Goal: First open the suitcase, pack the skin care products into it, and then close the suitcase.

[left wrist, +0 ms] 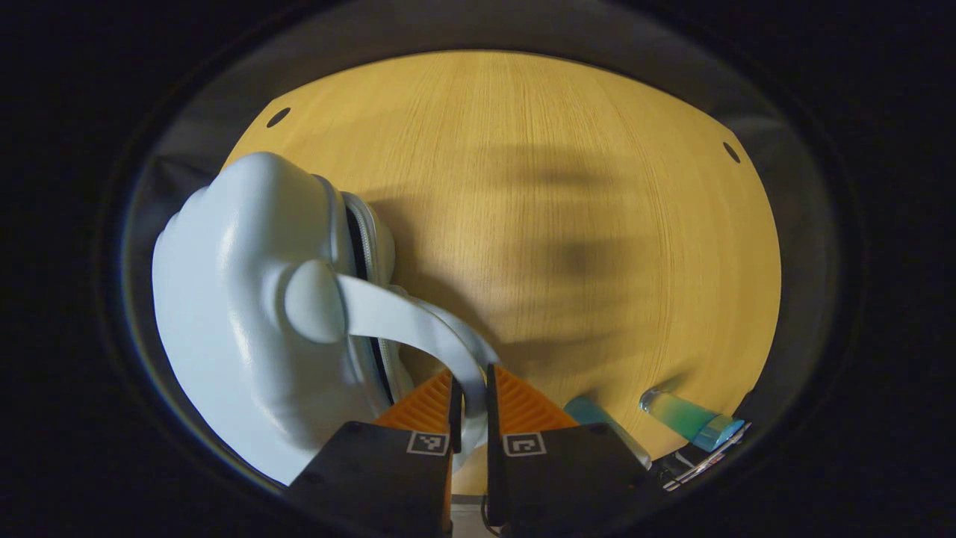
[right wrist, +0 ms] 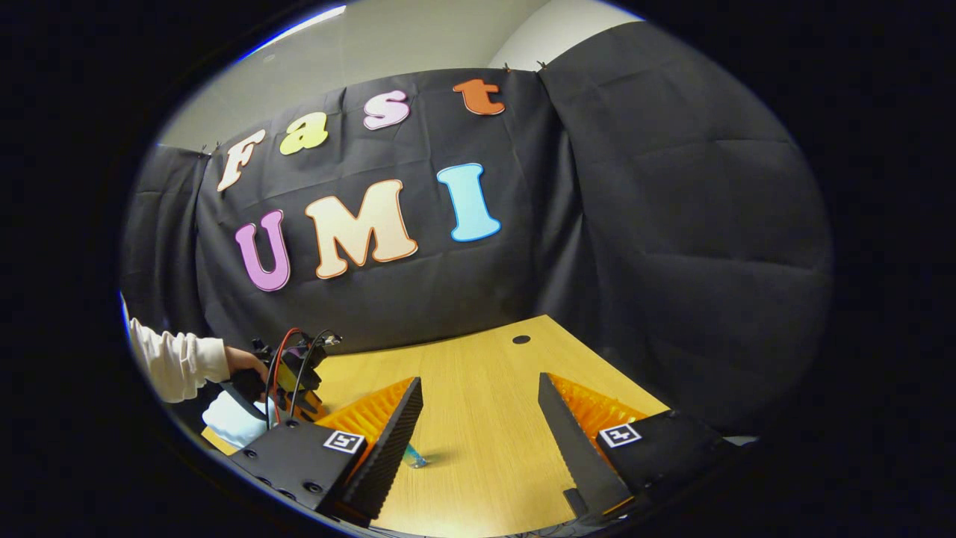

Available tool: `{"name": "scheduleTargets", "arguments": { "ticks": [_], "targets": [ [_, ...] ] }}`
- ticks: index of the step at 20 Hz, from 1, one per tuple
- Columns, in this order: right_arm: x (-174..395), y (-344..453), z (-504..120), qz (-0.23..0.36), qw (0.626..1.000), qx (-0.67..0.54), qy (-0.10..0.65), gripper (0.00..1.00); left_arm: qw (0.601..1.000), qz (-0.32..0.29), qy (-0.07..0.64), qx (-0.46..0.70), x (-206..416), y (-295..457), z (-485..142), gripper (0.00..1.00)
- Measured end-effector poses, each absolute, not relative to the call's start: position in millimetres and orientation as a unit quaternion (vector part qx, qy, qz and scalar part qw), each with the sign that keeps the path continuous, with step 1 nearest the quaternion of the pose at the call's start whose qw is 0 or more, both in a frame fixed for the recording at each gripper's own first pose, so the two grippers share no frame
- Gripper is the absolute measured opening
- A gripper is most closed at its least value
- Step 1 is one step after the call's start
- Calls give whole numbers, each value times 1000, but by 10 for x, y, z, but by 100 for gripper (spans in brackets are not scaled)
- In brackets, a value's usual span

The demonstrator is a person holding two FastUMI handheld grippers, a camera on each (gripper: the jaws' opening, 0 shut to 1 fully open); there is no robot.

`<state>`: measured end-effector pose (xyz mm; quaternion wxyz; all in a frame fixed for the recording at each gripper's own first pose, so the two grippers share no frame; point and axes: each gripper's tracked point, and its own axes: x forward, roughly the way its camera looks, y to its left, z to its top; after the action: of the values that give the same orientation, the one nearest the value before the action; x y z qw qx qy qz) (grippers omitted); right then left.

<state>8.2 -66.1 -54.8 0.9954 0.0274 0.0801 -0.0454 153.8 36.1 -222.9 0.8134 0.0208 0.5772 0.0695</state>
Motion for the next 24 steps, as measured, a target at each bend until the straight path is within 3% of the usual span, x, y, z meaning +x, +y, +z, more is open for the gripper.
{"name": "scheduleTargets", "arguments": {
  "ticks": [1,2,6,7,12,13,14,24],
  "targets": [
    [92,-664,-536,-45,995,29,80,94,814,68,577,27,1547,370,-2234,11],
    [88,-663,-548,-44,995,31,81,98,814,65,577,33,1543,368,-2231,10],
    [116,-663,-599,-42,995,30,87,94,820,53,570,17,1536,323,-2175,7],
    [121,-648,-604,-40,995,29,88,98,822,50,567,13,1541,315,-2144,6],
    [148,-563,-627,-22,995,29,93,98,838,41,543,-13,1520,223,-1943,3],
    [162,-549,-627,-19,995,28,94,94,842,35,538,-27,1505,197,-1859,3],
    [168,-537,-630,-16,995,27,94,98,847,30,530,-38,1490,179,-1777,3],
    [246,-97,-649,44,994,34,91,98,900,26,423,-104,1252,590,-469,3]
  ]
}}
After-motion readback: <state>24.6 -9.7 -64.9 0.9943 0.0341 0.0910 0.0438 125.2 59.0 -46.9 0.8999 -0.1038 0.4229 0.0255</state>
